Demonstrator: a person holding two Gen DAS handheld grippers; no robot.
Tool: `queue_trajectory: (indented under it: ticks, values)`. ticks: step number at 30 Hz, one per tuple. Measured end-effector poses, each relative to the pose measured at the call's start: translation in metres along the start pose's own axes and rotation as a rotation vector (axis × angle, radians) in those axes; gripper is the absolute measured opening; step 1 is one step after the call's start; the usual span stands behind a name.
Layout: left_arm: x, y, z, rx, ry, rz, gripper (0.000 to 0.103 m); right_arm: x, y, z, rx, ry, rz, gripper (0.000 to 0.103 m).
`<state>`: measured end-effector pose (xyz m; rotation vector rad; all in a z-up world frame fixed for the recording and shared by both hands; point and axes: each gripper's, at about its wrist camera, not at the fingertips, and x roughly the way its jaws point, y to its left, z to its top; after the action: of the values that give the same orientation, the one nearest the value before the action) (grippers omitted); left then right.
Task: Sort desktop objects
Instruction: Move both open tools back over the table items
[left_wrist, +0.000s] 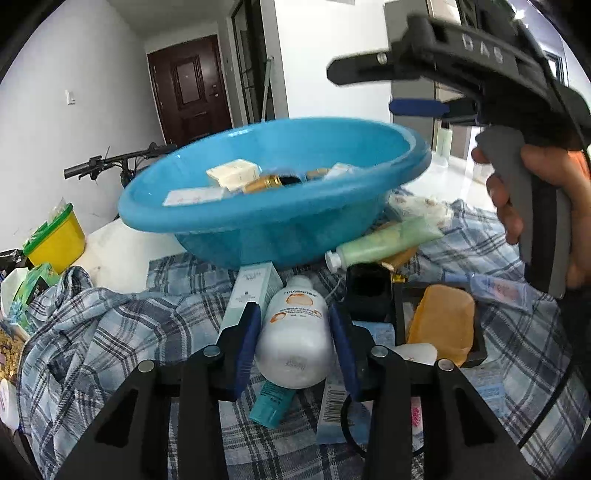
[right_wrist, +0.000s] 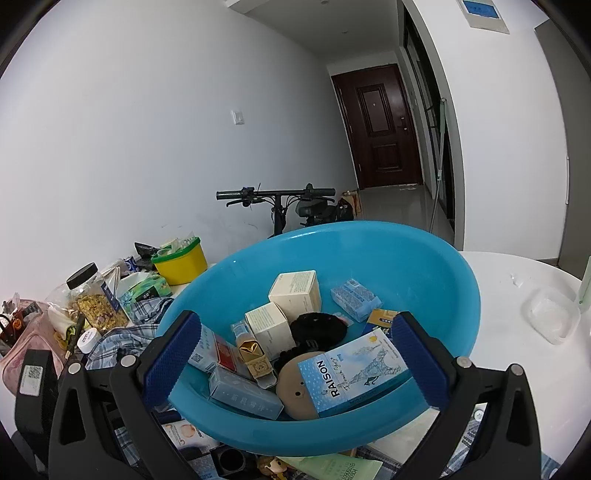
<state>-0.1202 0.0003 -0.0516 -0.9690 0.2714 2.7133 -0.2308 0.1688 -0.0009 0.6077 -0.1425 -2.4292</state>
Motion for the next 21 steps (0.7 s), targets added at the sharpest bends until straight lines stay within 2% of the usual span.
queue_trajectory:
  ticks: [8, 12, 16, 21]
  values:
    - [-0.017, 0.013, 0.007, -0.063, -0.051, -0.031, 0.041, -0.006, 0.002, 0.005, -0.024, 0.002, 0.013, 0.103]
    - [-0.019, 0.015, 0.008, -0.074, -0.056, -0.047, 0.041, -0.022, 0.005, 0.002, -0.021, 0.063, 0.051, 0.103]
    - [-0.014, 0.015, 0.006, -0.079, -0.034, -0.046, 0.041, -0.049, 0.019, -0.031, -0.114, 0.147, 0.096, 0.103]
    - [0.000, 0.009, 0.001, -0.062, 0.030, -0.044, 0.040, -0.045, 0.030, -0.083, -0.205, 0.305, 0.047, 0.103]
